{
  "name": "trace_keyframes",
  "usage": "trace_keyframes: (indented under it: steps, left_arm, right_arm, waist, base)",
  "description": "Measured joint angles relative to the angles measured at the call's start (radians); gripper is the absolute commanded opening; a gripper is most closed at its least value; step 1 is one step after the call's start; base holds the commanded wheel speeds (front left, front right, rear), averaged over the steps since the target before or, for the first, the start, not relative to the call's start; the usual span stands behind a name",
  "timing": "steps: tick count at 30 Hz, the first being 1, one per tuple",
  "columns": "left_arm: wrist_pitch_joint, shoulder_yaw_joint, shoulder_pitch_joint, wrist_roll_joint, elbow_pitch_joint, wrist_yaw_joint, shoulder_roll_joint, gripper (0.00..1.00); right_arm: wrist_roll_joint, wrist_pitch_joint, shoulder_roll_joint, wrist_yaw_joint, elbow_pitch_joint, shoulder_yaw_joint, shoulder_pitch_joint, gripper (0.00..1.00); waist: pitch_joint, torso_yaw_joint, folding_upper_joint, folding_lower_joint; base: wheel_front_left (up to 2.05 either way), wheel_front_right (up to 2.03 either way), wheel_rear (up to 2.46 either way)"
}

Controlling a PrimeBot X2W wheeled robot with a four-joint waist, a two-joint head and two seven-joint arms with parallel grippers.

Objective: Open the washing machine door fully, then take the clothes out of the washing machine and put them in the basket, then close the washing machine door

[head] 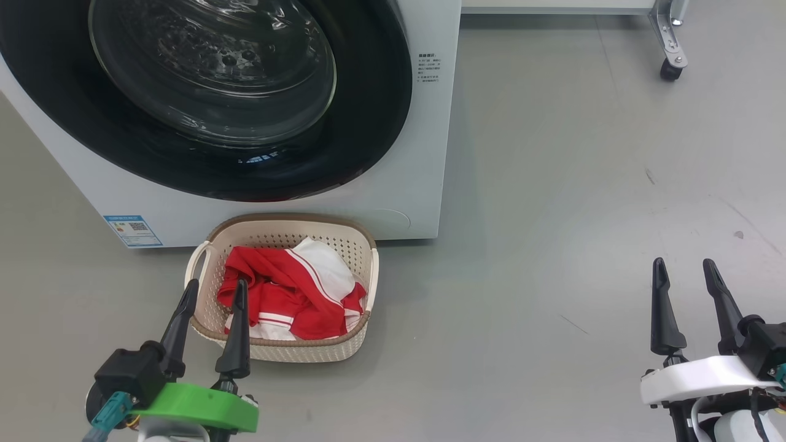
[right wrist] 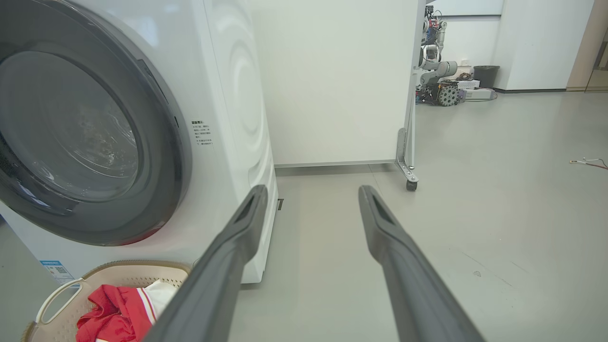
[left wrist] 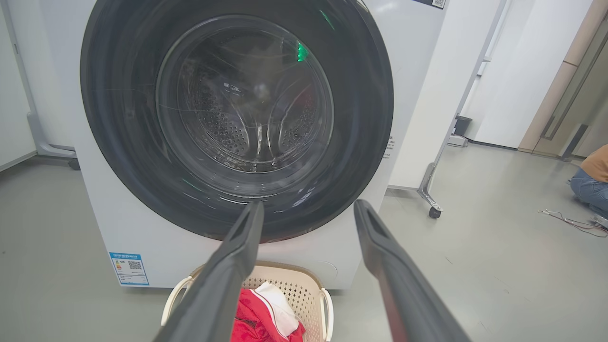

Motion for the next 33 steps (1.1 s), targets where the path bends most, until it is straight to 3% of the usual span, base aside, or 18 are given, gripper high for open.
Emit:
trace_keyframes:
  steps: [10,11,21,33]
  left_arm:
    - [0.000,-0.003,0.000,-0.004,0.000,0.000,-0.001,1.00]
    - [0.002,-0.004,0.002,-0.003,0.010,0.000,-0.002,0.00]
    - [0.004,-0.016,0.034,-0.044,0.050,0.000,-0.008,0.00]
    - [0.037,0.004,0.034,-0.211,0.044,0.000,-0.008,0.00]
  right_arm:
    - [-0.001,0.000,0.000,0.001,-0.001,-0.001,0.005,1.00]
    - [0.000,0.000,0.003,0.001,0.009,0.000,0.005,0.00]
    - [0.041,0.002,0.033,0.010,0.054,0.009,0.027,0.00]
    - [0.217,0.044,0.042,0.031,0.061,-0.011,0.025,0.00]
  waist:
    - [-0.006,0.002,0.0000,0.0000]
    - [-0.007,0.002,0.0000,0.0000]
    - [-0.009,0.000,0.0000,0.0000]
    - [-0.017,-0.004,0.0000,0.0000]
  base:
    - [0.00,0.00,0.00]
    - [0.00,0.00,0.00]
    - [0.00,0.00,0.00]
    - [0.00,0.00,0.00]
